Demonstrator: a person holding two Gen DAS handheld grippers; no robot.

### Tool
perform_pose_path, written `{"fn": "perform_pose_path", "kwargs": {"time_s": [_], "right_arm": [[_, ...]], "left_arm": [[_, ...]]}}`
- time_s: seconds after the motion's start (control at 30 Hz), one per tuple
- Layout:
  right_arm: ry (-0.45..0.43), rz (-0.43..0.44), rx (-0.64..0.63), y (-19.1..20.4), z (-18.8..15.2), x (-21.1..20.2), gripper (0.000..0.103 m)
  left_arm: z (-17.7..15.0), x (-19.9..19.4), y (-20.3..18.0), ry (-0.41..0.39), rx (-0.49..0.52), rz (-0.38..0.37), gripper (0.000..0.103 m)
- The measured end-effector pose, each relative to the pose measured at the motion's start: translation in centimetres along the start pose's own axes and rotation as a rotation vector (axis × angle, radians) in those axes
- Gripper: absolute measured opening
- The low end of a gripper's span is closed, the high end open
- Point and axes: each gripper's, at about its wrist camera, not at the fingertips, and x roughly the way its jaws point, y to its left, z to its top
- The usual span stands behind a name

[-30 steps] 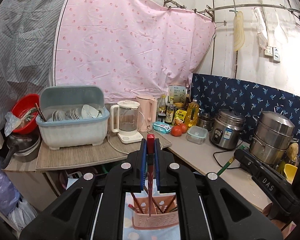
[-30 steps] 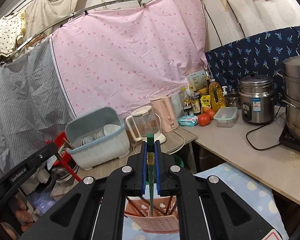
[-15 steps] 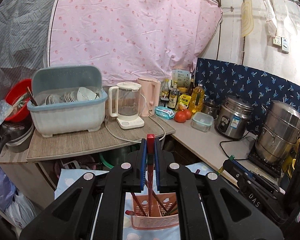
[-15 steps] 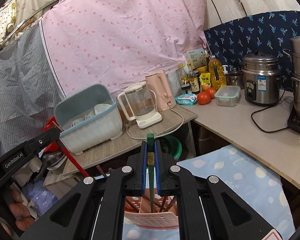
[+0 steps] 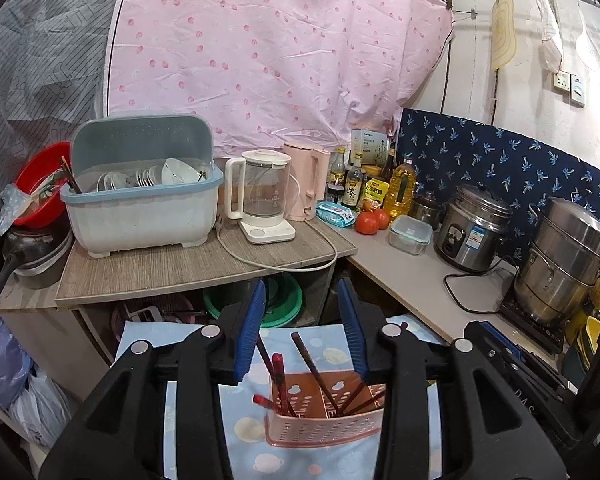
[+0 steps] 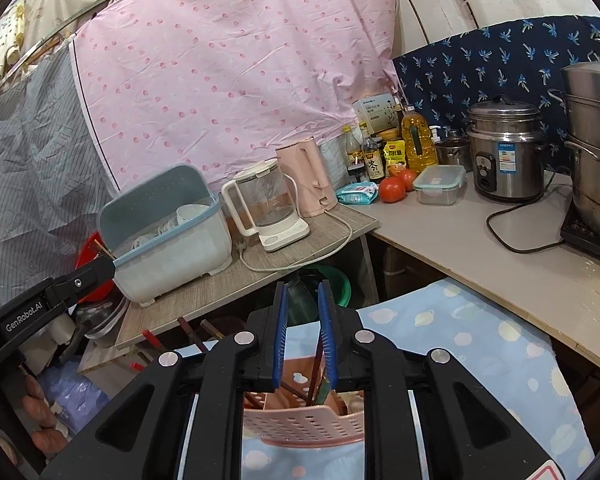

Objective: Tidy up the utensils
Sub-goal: 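Lower the chopsticks into the pink holder and open both tools, then move both tools back down toward the last green chopstick and gold spoon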

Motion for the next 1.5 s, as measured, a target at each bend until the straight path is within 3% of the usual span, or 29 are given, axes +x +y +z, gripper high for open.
{"fn": "perform_pose_path", "kwargs": {"time_s": [0.37,0.7,1.5], "right_arm": [[0.015,0.008,-0.004,0.2,-2.2,-3.8,0.017],[0.068,-0.01,-0.007,-0.5,-6.9,-7.7,0.017],[0.397,-0.024,-0.031,-2.3,-25.0,-12.3,0.017]], "left_arm": [[-2.0,-3.1,-0.5,0.024,0.019,-0.006,0.036],[-6.7,-5.8,-1.2,0.087,0.031,-0.019,0.036],[-23.9,-7.5,-1.1,0.408,0.035,0.002,0.036]]}}
